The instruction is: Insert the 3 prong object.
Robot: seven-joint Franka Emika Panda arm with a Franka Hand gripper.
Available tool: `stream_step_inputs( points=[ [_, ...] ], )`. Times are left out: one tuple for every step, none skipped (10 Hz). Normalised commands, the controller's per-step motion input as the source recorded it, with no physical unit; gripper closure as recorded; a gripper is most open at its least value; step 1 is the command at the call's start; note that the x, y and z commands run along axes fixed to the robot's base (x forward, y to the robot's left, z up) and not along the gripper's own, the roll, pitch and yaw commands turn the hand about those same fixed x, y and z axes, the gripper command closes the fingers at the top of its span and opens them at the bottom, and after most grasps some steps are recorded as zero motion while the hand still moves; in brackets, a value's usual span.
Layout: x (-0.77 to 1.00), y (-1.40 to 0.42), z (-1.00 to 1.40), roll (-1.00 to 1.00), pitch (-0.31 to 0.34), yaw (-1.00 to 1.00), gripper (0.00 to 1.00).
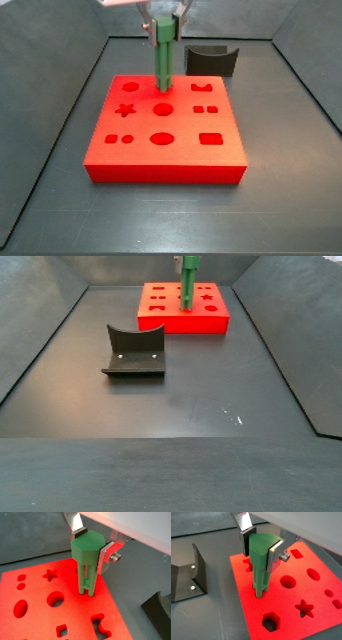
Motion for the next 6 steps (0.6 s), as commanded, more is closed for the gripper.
stream_step_inputs(
  points=[
    [0.06, -0.13, -0.73, 0.33, 0.0, -0.04, 1.0],
    [0.02, -0.12, -0.75, 0.32, 0.0, -0.02, 1.0],
    [0.04, -0.12, -0.74, 0.31, 0.0, -0.02, 1.0],
    [0.02, -0.12, -0.54, 0.25, 0.0, -0.06, 1.0],
    [0.0, 0.0, 0.0, 0.0, 0.01, 0.0, 1.0],
    [0.0, 0.0, 0.0, 0.0, 0.0, 0.0, 1.0]
  ],
)
